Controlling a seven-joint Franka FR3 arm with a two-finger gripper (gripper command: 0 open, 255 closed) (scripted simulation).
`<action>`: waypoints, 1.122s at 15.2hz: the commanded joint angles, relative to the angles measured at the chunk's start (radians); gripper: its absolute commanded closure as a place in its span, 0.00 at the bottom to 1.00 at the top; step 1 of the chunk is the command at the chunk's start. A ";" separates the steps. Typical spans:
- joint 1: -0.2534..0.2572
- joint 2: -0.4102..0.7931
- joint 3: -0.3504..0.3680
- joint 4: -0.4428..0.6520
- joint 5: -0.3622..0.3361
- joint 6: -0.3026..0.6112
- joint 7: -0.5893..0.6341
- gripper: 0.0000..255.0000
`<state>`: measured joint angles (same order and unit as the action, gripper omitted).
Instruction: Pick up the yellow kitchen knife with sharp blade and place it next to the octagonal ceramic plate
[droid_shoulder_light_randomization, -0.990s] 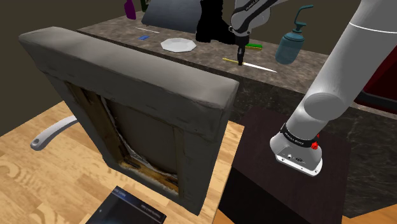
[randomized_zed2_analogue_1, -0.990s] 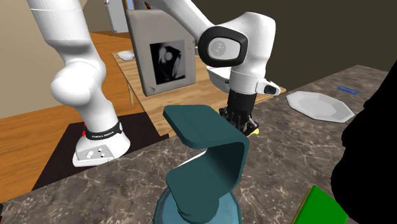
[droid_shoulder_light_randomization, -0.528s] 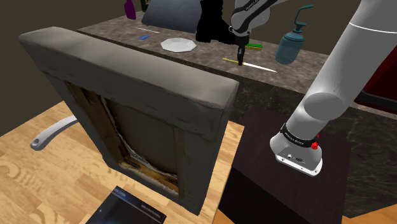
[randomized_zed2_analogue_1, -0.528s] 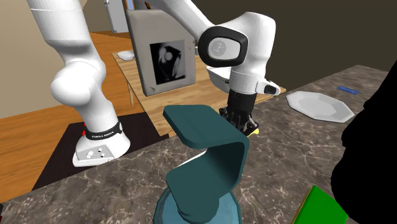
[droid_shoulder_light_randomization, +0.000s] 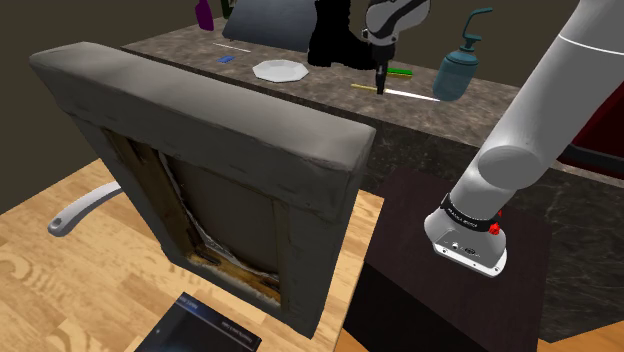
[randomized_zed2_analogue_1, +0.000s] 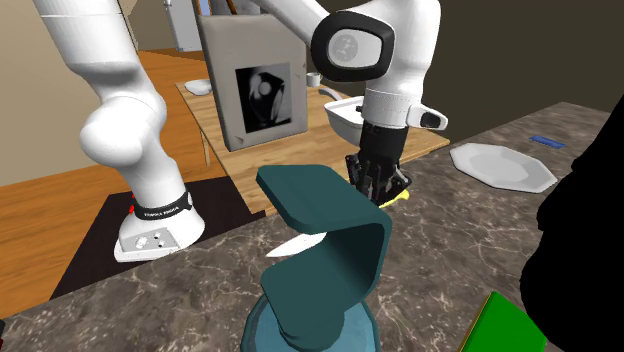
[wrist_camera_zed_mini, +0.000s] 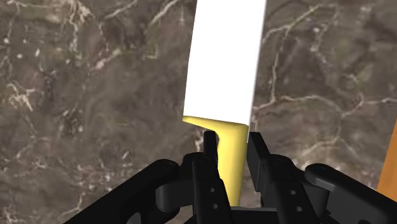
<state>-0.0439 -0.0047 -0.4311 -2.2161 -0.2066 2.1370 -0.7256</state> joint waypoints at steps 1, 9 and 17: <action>0.002 -0.016 0.002 0.014 -0.004 -0.030 0.001 1.00; 0.012 -0.026 0.013 0.102 0.005 -0.129 0.001 1.00; 0.040 0.249 0.057 0.439 0.126 -0.215 0.016 1.00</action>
<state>-0.0027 0.2031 -0.3788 -1.8346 -0.0976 1.9401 -0.7060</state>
